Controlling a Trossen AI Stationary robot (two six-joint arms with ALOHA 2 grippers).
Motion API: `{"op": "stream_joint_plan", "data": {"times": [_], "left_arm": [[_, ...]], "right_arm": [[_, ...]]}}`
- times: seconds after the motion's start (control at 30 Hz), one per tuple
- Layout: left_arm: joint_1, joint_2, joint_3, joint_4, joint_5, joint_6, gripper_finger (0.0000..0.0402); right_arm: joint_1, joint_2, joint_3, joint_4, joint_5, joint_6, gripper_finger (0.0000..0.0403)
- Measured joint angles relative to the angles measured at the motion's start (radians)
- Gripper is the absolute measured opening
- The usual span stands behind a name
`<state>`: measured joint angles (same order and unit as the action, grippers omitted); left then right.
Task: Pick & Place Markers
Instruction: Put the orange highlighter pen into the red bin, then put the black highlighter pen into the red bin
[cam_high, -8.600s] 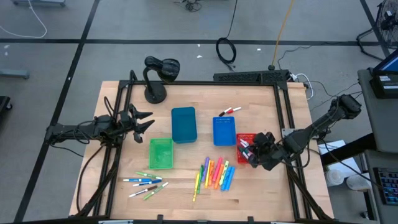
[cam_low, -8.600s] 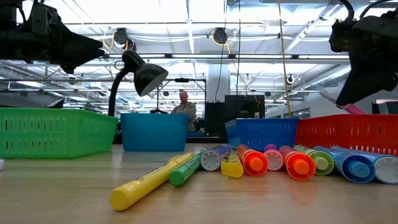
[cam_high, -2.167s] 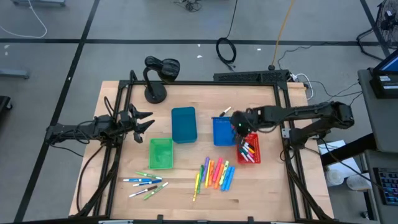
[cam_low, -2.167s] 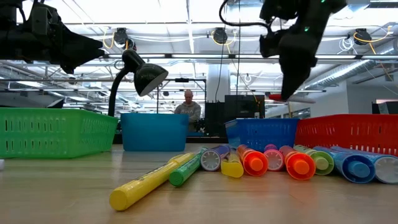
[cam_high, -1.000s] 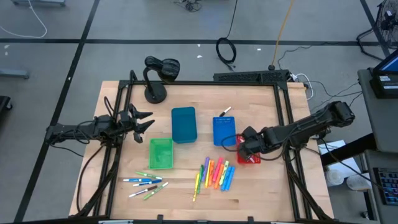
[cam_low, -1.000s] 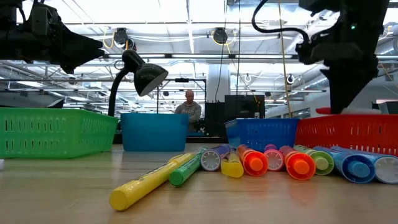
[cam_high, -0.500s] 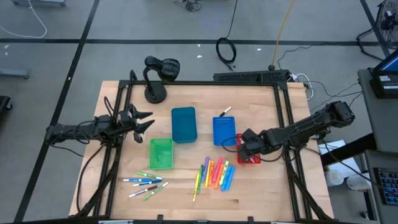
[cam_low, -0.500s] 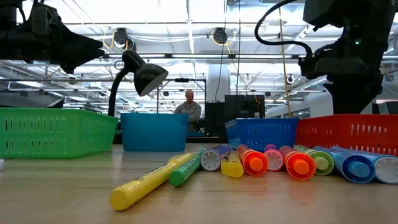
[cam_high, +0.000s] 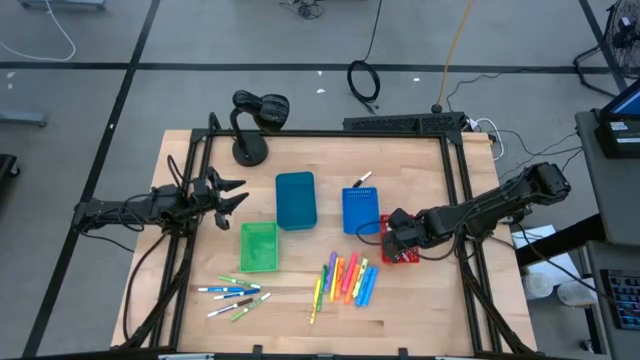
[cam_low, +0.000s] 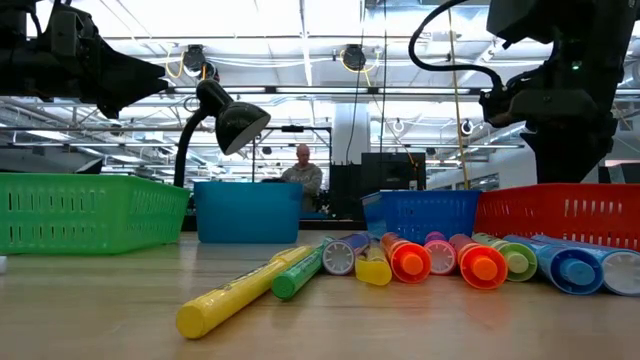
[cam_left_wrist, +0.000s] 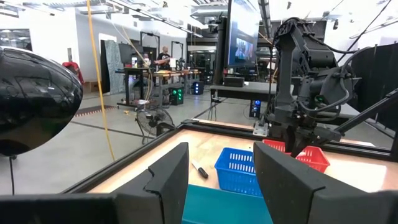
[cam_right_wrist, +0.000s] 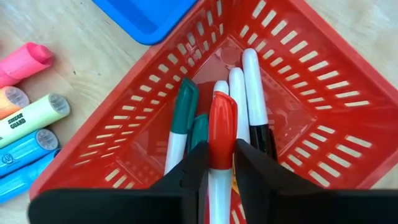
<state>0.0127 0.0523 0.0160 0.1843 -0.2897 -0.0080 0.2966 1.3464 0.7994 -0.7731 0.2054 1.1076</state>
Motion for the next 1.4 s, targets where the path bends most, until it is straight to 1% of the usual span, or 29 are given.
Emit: {"op": "stream_joint_plan", "data": {"times": [0.23,0.47,0.6,0.77,0.87,0.97,1.1,1.2,1.3,1.4], "left_arm": [[0.0,0.0,0.0,0.0,0.0,0.0,0.0184],[0.0,0.0,0.0,0.0,0.0,0.0,0.0184],[0.0,0.0,0.0,0.0,0.0,0.0,0.0184],[0.0,0.0,0.0,0.0,0.0,0.0,0.0184],[0.0,0.0,0.0,0.0,0.0,0.0,0.0184],[0.0,0.0,0.0,0.0,0.0,0.0,0.0184],[0.0,0.0,0.0,0.0,0.0,0.0,0.0184],[0.0,0.0,0.0,0.0,0.0,0.0,0.0184],[0.0,0.0,0.0,0.0,0.0,0.0,0.0184],[0.0,0.0,0.0,0.0,0.0,0.0,0.0184]], "right_arm": [[0.0,0.0,0.0,0.001,0.0,-0.003,0.0078],[-0.004,0.0,0.0,0.036,0.008,-0.031,0.0104],[-0.031,-0.009,0.0,0.112,-0.002,-0.1,0.0117],[-0.093,-0.071,0.0,0.294,-0.069,-0.233,0.012],[-0.132,-0.113,0.0,0.445,-0.076,-0.368,0.0117],[-0.169,-0.146,0.001,0.622,-0.076,-0.57,0.0117],[-0.214,-0.158,0.002,0.866,-0.075,-0.92,0.0117],[-0.241,-0.158,0.002,1.005,-0.065,-1.174,0.0116],[-0.266,-0.158,0.002,1.093,-0.002,-1.34,0.0117],[-0.296,-0.157,0.002,1.118,0.087,-1.436,0.0116]]}}
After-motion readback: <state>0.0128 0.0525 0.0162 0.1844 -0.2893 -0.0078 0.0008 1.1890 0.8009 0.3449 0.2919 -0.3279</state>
